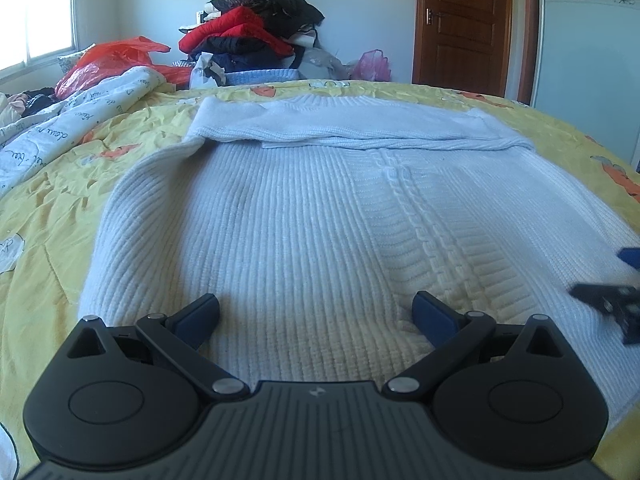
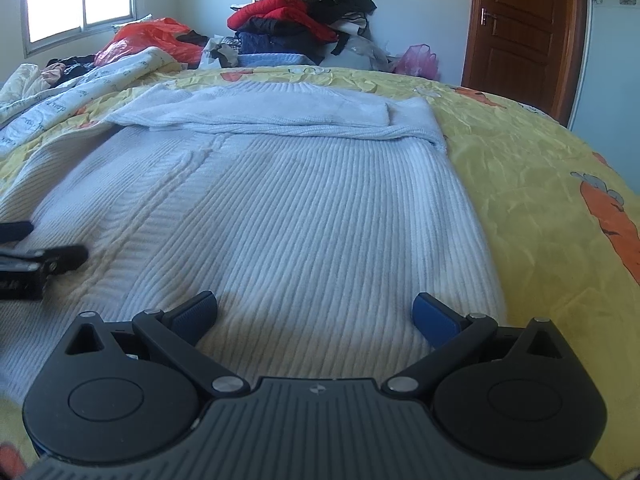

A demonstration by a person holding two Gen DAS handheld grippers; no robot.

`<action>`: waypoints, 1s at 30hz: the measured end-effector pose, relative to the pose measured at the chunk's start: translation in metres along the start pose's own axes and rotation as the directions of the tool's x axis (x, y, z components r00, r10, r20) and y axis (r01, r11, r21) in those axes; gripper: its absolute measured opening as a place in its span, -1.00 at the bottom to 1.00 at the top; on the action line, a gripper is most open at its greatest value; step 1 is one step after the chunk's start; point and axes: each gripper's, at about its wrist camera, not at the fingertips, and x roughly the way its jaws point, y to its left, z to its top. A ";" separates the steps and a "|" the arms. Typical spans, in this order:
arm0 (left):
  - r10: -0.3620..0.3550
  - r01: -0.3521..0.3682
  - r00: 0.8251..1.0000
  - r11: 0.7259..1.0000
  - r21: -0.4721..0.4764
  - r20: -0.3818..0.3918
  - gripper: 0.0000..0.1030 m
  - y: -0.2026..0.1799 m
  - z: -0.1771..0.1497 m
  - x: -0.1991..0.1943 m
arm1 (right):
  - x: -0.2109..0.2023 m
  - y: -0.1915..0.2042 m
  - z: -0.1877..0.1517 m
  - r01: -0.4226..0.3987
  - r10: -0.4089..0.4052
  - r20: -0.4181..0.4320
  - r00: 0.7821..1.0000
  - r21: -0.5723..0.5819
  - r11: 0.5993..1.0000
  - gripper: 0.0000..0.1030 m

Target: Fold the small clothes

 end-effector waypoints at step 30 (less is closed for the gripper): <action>-0.023 0.023 1.000 1.000 0.019 0.016 1.00 0.003 -0.019 -0.022 | -0.018 0.000 -0.017 -0.004 0.005 0.023 1.000 -0.008 1.000 0.96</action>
